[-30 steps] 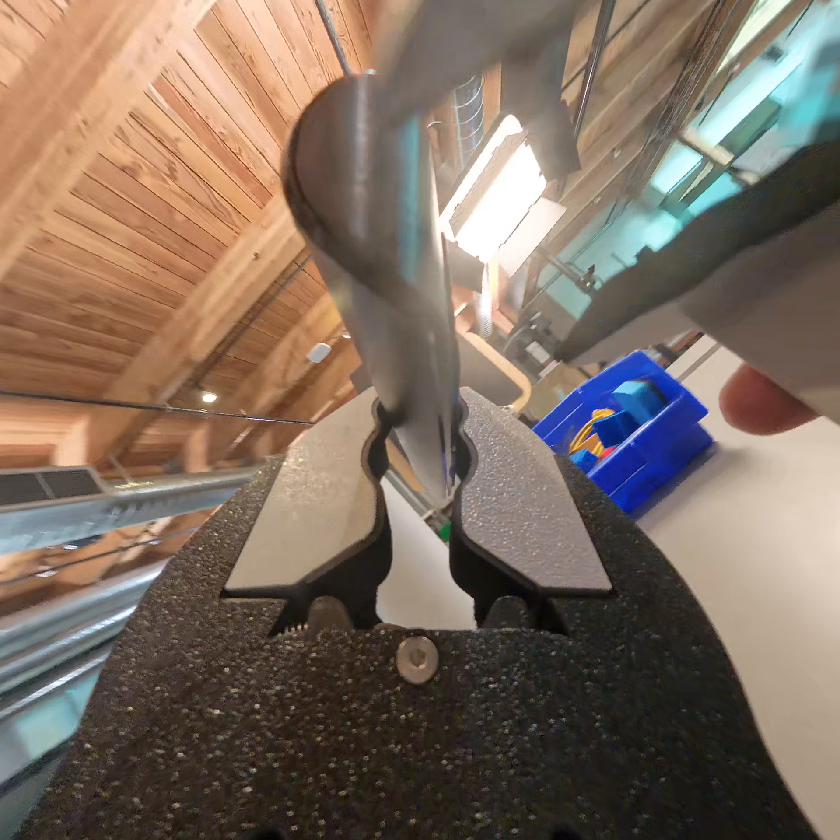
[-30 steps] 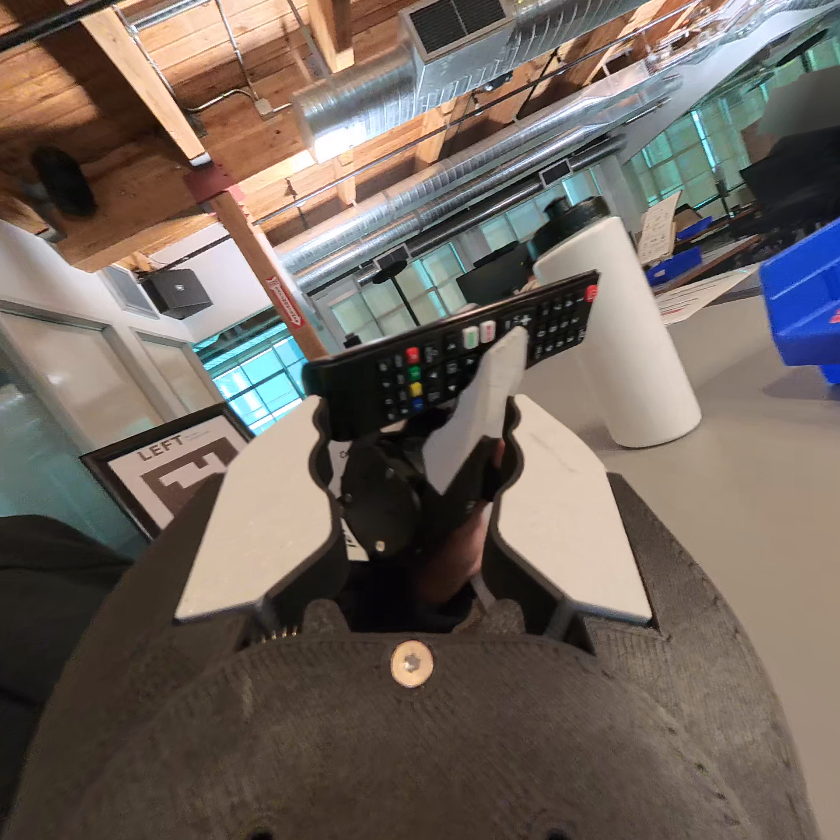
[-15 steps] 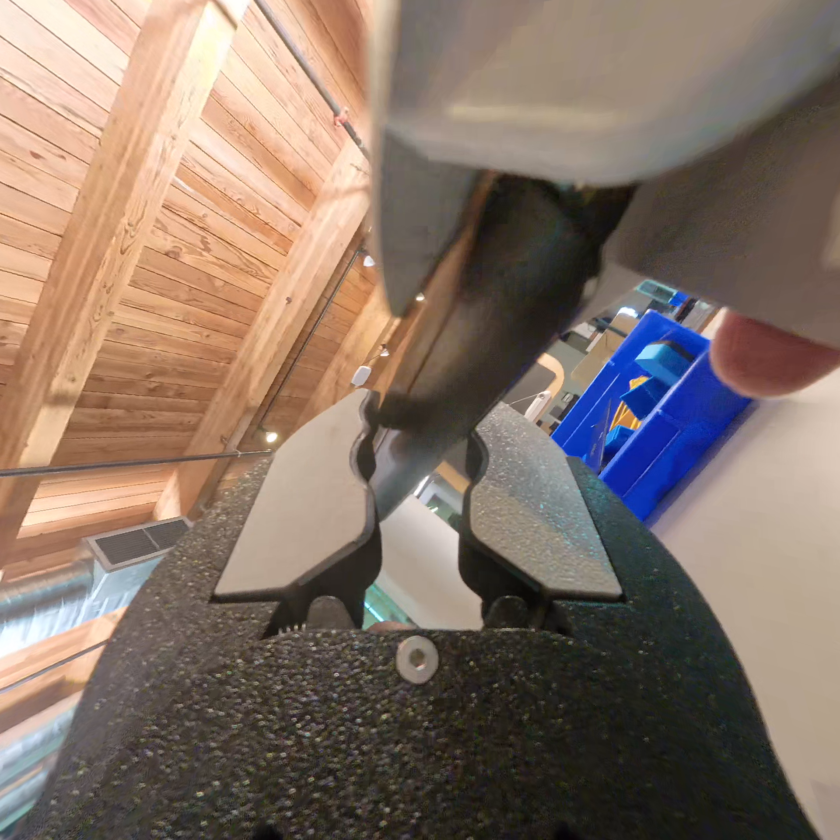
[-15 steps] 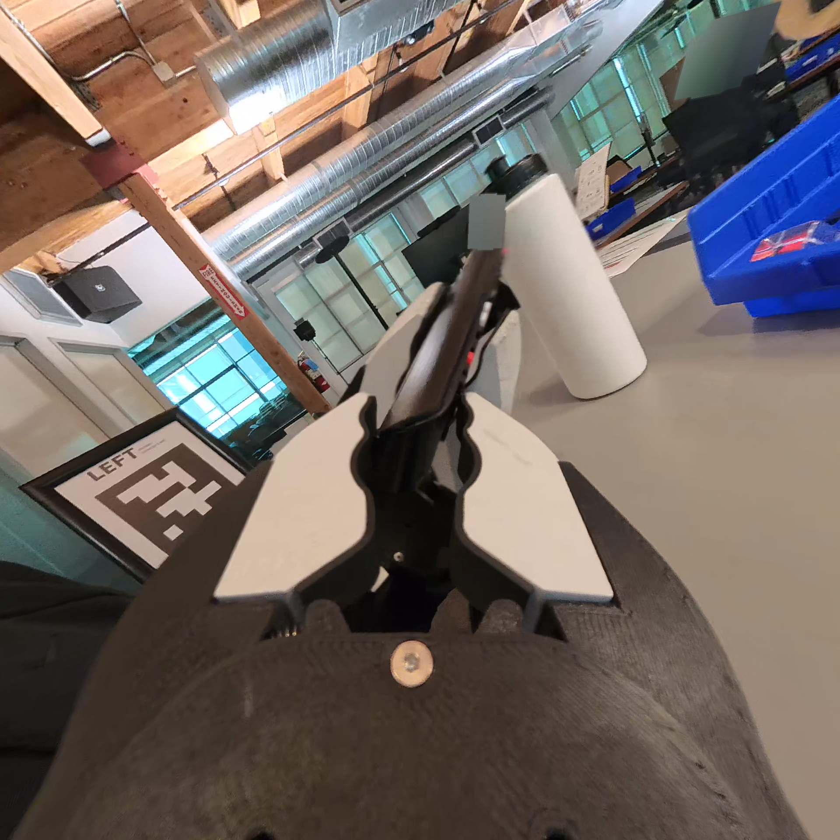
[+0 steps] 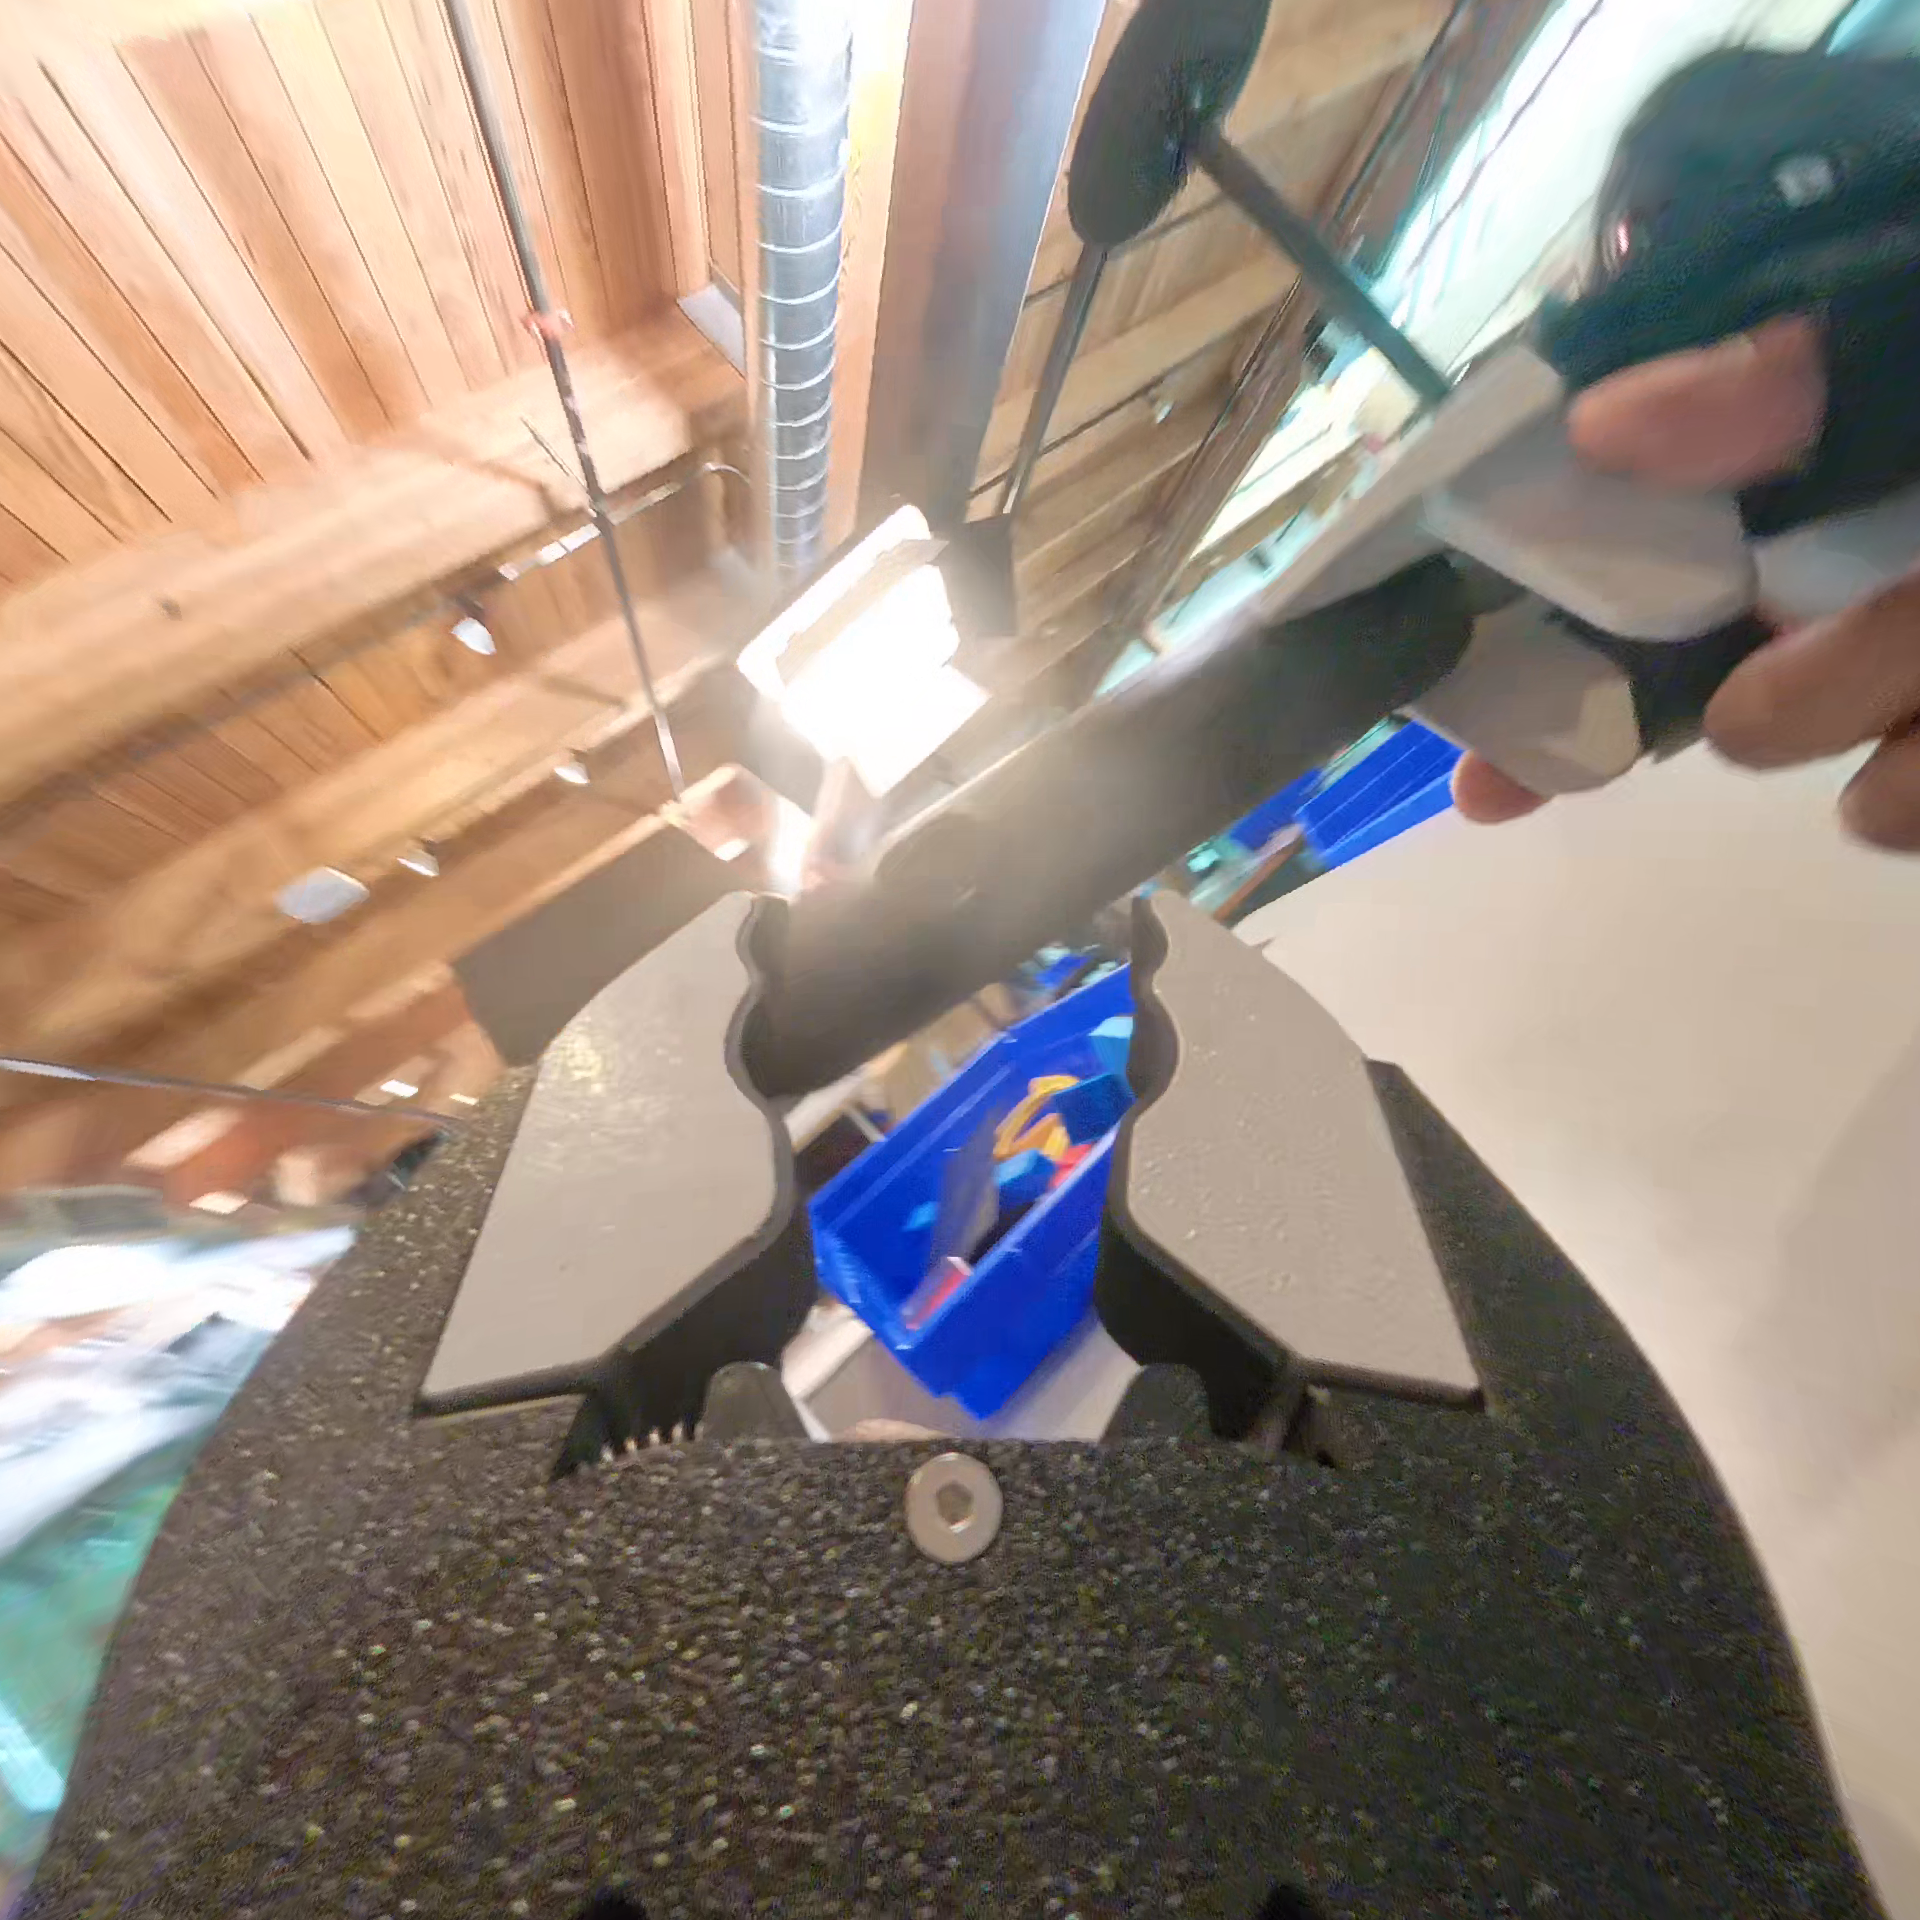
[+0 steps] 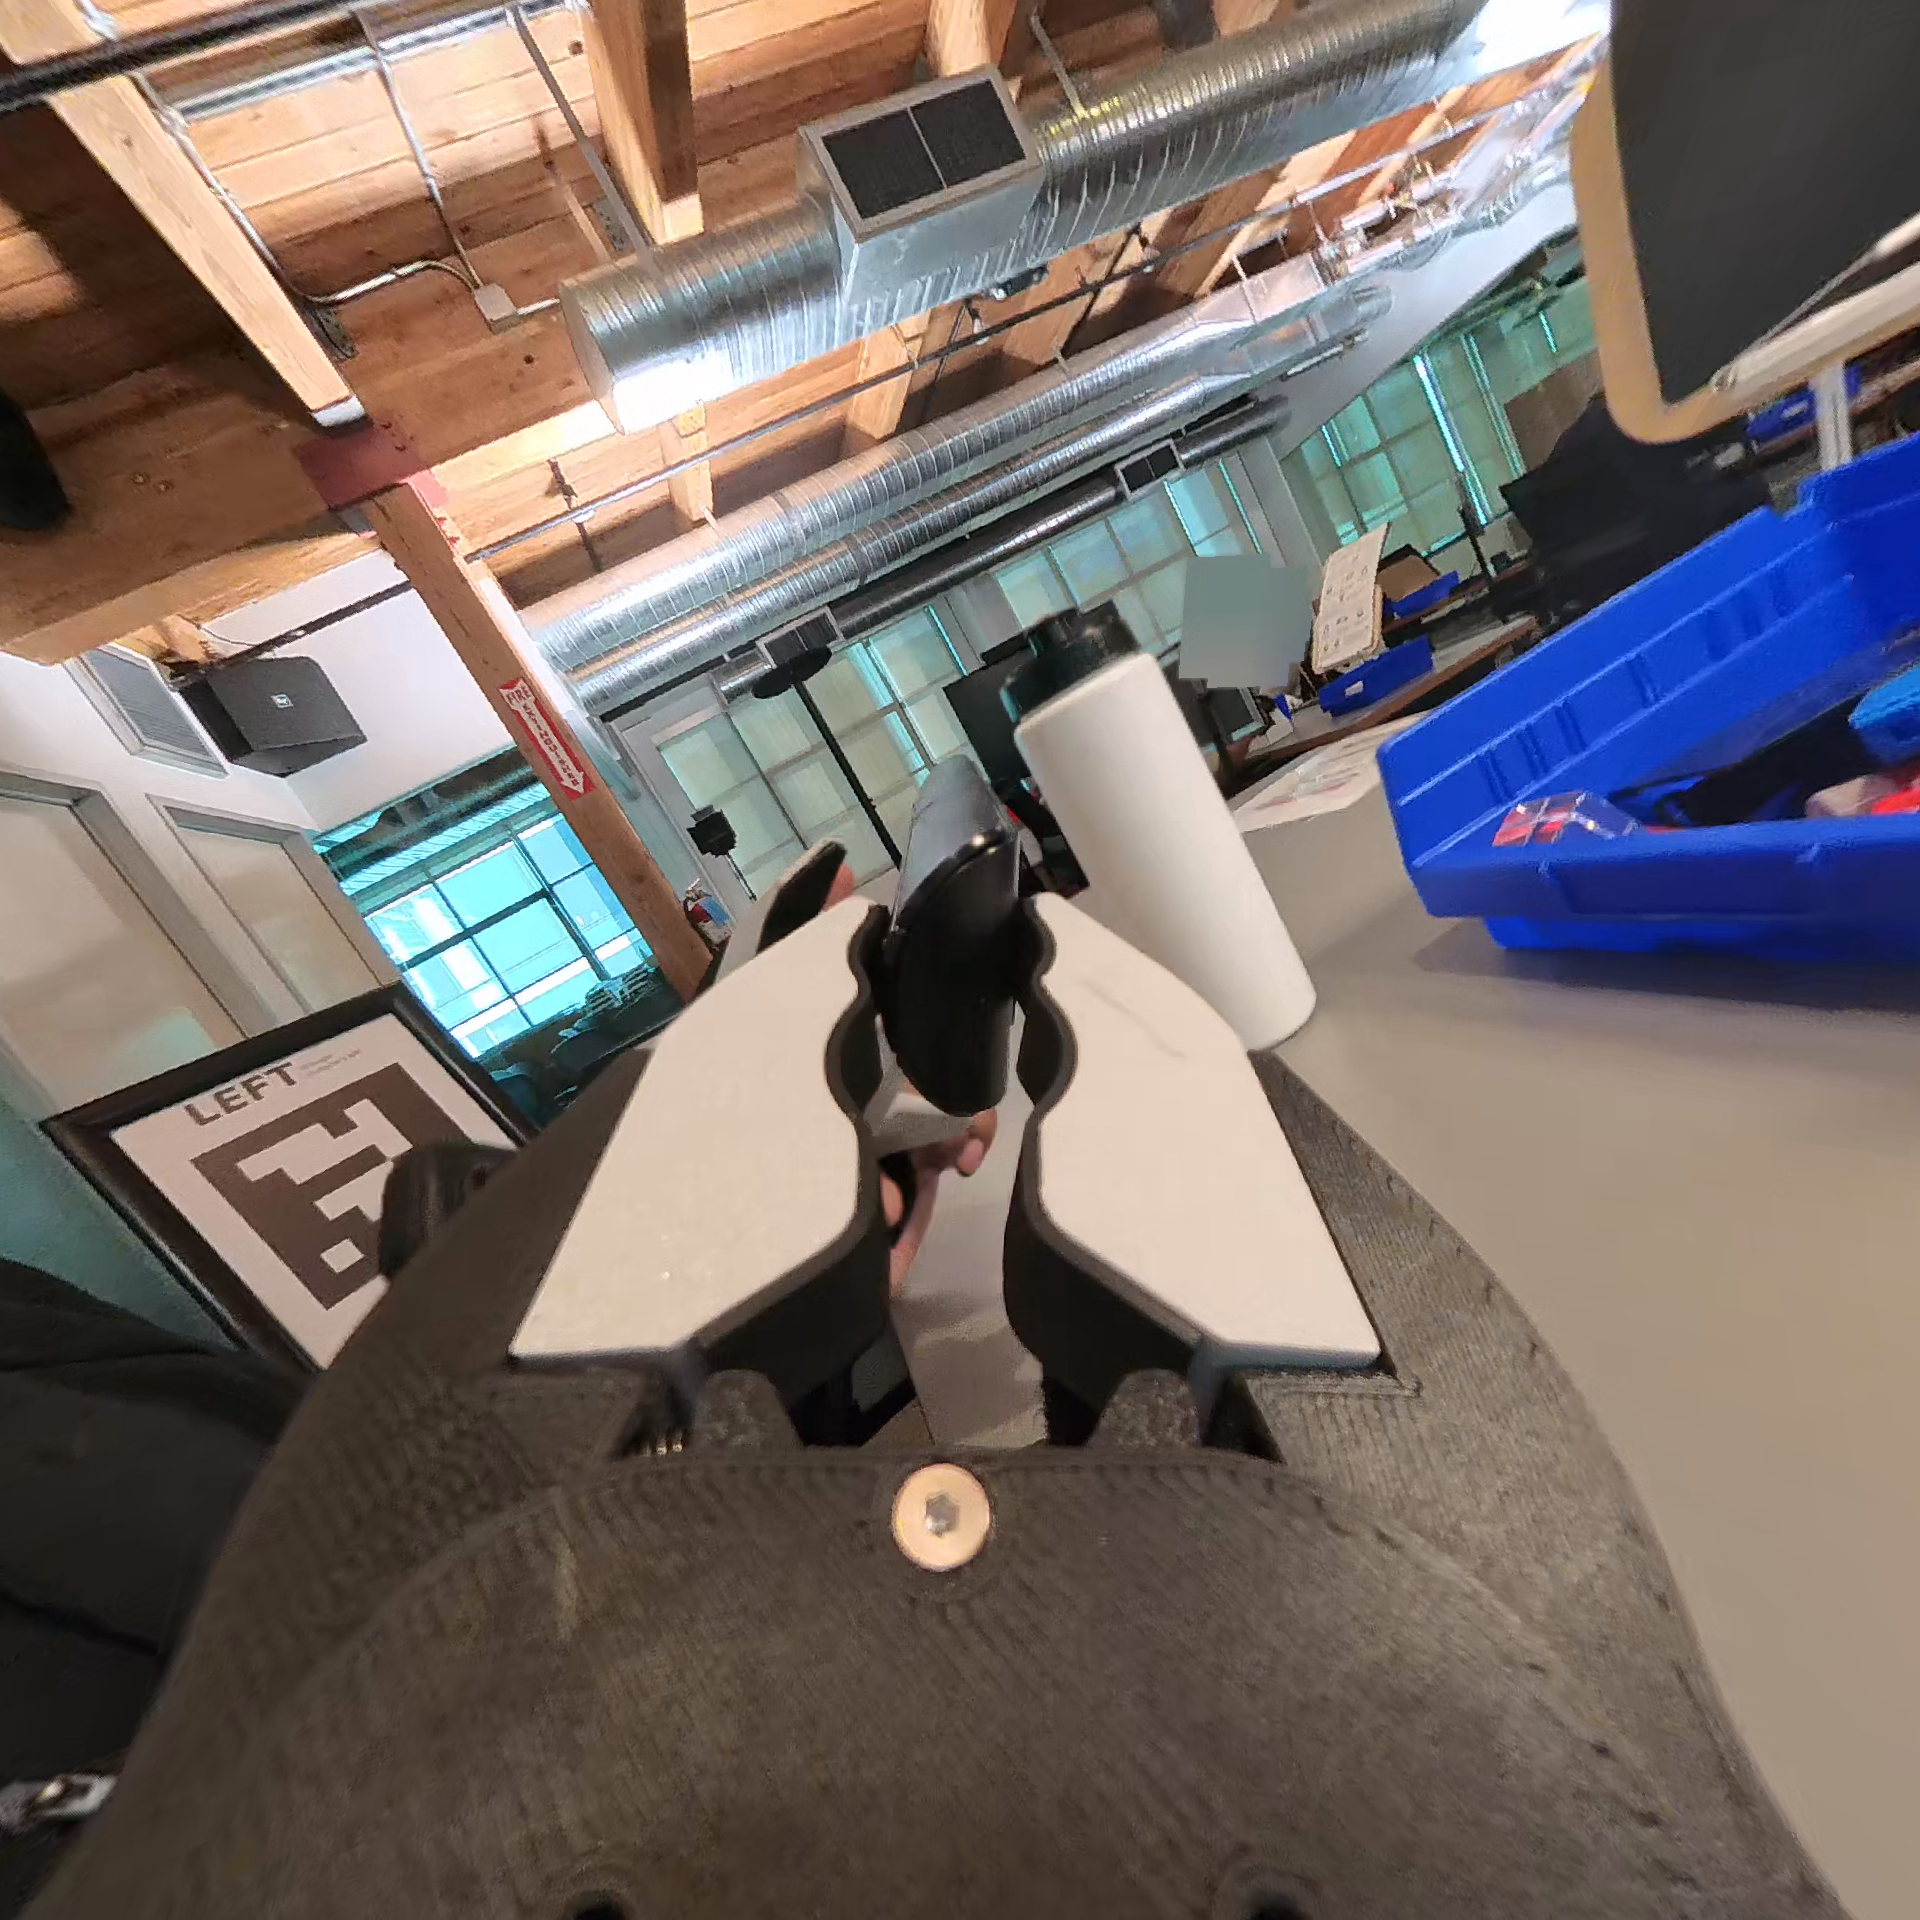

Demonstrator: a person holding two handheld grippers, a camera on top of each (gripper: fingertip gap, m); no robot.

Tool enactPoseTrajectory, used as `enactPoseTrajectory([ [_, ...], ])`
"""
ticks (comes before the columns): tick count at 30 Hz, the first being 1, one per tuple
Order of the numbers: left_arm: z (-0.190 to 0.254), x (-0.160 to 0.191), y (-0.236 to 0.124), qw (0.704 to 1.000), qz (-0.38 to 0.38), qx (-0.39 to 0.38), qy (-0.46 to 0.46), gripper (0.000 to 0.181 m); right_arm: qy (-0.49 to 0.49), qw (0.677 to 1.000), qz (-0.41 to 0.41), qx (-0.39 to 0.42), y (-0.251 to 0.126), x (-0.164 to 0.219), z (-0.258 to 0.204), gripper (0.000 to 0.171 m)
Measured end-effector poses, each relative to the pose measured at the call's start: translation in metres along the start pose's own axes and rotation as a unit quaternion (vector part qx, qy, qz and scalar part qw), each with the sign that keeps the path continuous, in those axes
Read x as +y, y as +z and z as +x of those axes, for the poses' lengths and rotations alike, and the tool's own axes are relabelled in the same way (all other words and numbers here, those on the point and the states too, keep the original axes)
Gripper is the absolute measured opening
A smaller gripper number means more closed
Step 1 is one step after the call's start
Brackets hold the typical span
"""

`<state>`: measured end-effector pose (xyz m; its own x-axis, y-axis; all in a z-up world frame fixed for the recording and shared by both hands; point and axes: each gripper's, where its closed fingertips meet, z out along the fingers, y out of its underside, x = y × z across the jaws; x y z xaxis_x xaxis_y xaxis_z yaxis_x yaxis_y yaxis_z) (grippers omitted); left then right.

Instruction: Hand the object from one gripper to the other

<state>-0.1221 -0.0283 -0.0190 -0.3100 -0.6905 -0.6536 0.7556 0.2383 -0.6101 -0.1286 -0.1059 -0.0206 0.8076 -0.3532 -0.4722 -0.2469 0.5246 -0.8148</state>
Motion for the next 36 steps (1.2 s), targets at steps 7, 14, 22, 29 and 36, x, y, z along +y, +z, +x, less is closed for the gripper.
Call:
enactPoseTrajectory([
  [7,-0.011,-0.005,-0.012,0.890,-0.001,0.213,-0.403,0.078,-0.100,0.987,-0.051,-0.113,-0.018,-0.007,-0.022,0.022],
  [14,0.055,-0.029,-0.033,0.764,-0.018,0.411,-0.498,0.047,-0.148,0.969,-0.099,-0.169,-0.012,0.024,-0.043,0.024],
  [22,0.050,0.003,-0.014,0.769,-0.094,0.335,-0.536,0.041,-0.225,0.972,-0.065,-0.007,-0.006,0.016,0.006,0.031],
  [29,0.029,0.036,-0.005,0.786,-0.141,0.232,-0.555,0.040,-0.503,0.847,-0.066,0.158,-0.011,0.003,0.027,0.052],
  [36,0.052,0.019,-0.011,0.785,-0.175,0.280,-0.524,0.040,-0.748,0.616,-0.140,0.203,0.002,0.039,0.032,0.077],
])
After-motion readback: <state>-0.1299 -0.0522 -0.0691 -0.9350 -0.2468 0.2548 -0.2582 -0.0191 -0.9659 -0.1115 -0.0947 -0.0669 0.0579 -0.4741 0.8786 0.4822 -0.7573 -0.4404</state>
